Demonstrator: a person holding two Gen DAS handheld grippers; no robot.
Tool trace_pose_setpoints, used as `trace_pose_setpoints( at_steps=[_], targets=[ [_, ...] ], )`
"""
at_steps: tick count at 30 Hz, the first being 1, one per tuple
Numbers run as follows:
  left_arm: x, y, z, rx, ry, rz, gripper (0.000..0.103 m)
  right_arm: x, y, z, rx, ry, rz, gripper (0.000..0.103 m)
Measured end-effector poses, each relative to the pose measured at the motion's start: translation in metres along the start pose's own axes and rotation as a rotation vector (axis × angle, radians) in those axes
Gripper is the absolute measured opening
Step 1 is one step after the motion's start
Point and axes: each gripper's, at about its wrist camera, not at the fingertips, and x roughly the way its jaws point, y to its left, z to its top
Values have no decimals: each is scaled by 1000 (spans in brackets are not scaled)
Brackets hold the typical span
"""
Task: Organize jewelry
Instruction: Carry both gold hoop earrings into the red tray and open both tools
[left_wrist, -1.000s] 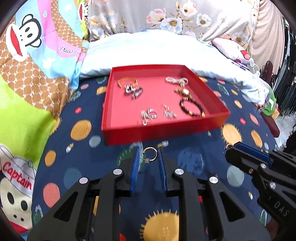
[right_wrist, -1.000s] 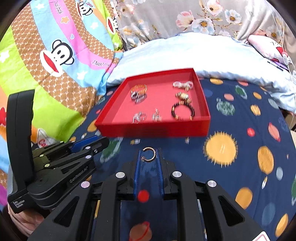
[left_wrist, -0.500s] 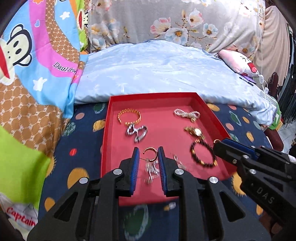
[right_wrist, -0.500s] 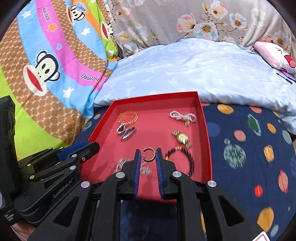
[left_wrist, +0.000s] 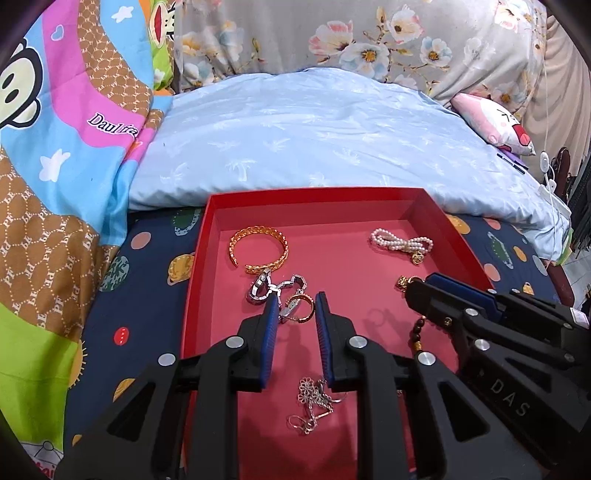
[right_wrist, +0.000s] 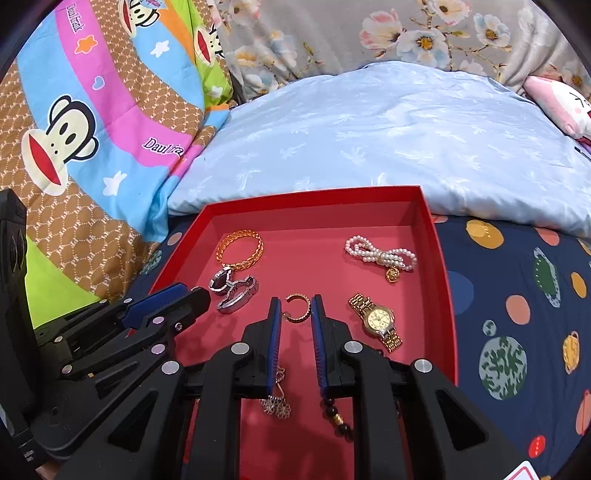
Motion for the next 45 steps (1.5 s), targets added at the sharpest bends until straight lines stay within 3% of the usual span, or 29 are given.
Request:
trace_pose_setpoints(
  at_steps=[14,45],
  targets=[
    [12,0,0,-6,17,31,24,4,5,2,-25,-8,-30,18],
    [-11,-5,-2,-5,2,22,24,-23,13,-5,-23,-21,-41,18]
  ],
)
